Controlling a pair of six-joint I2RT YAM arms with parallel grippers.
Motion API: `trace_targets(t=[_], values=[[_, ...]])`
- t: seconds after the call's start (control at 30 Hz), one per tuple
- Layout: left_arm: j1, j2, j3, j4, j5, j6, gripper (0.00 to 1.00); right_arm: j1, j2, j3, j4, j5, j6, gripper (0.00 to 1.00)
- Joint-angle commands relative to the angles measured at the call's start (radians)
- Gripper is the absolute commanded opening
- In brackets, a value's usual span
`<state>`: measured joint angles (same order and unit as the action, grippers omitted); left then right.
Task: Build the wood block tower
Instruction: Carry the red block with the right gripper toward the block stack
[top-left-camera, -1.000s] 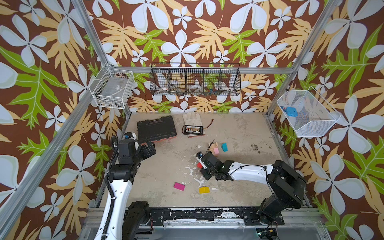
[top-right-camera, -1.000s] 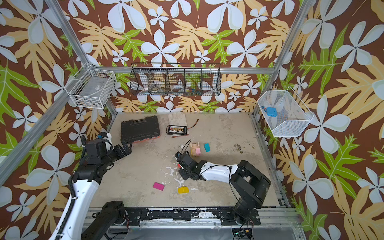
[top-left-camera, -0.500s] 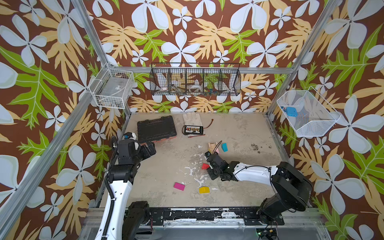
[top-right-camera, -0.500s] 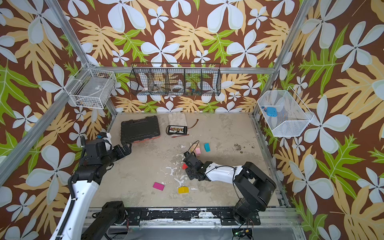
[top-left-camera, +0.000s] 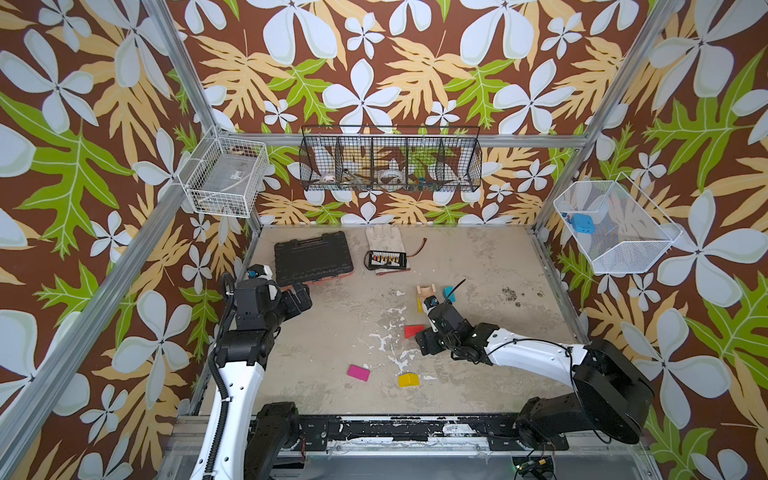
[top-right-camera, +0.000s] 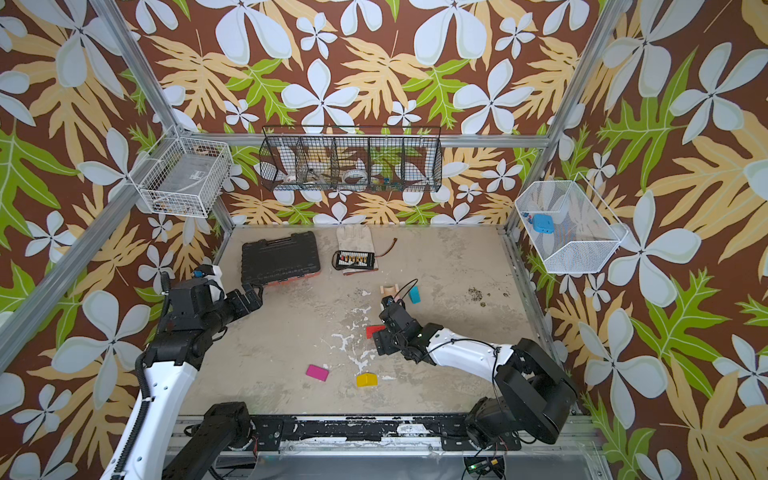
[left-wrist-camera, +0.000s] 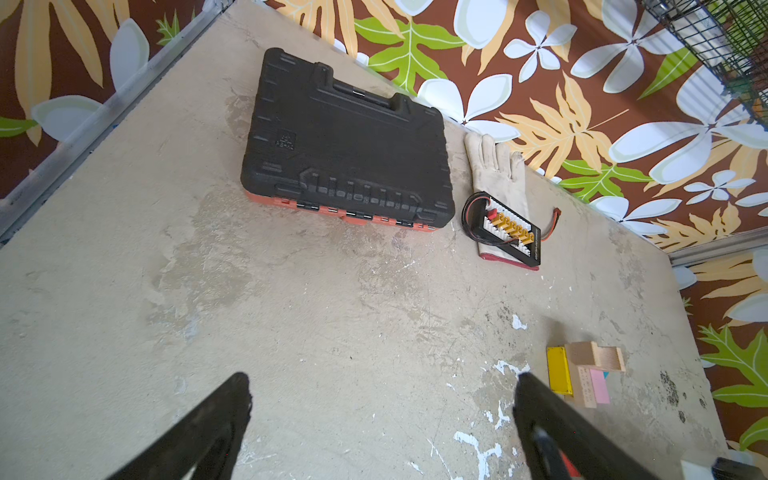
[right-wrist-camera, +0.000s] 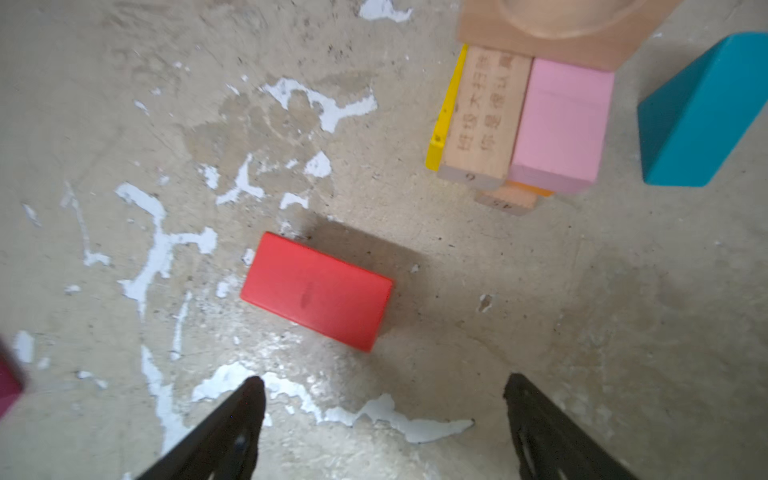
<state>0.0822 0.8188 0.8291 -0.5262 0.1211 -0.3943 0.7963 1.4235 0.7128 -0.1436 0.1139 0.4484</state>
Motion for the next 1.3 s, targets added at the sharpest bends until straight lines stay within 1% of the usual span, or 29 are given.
trace_targets(t=[0.0,0.13,0.33,0.4,0.47,0.63,0.73,0.97,1.03,1.27], values=[[0.001,-0.003,-0.001,0.0,0.002,0.002,1.0,0.039,-0.01,0.048,-0.06,0.058,0.168,0.96],[0.001,-0.007,-0.001,0.0,0.0,0.0,1.0,0.066,0.055,0.138,-0.136,0.123,0.24,0.99],[0.002,-0.006,-0.001,0.0,0.005,0.002,1.0,0.065,0.202,0.22,-0.186,0.159,0.268,1.0],[0.001,-0.004,-0.001,0.0,0.006,0.003,1.0,0.066,0.244,0.236,-0.179,0.148,0.257,1.0],[0.002,-0.004,-0.001,0.001,0.006,0.002,1.0,0.067,0.27,0.244,-0.162,0.13,0.248,0.98],[0.001,-0.008,-0.002,0.001,0.005,0.002,1.0,0.066,0.298,0.27,-0.164,0.128,0.245,0.95],[0.001,-0.006,-0.001,0.0,0.005,0.002,1.0,0.066,0.306,0.279,-0.165,0.128,0.251,0.92],[0.001,-0.007,-0.001,0.0,0.006,0.002,1.0,0.066,0.348,0.312,-0.192,0.133,0.265,0.77],[0.001,-0.007,-0.002,0.001,0.005,0.002,1.0,0.067,0.353,0.311,-0.192,0.135,0.269,0.75],[0.001,-0.007,-0.001,0.002,0.006,0.002,1.0,0.072,0.359,0.307,-0.191,0.139,0.271,0.62]])
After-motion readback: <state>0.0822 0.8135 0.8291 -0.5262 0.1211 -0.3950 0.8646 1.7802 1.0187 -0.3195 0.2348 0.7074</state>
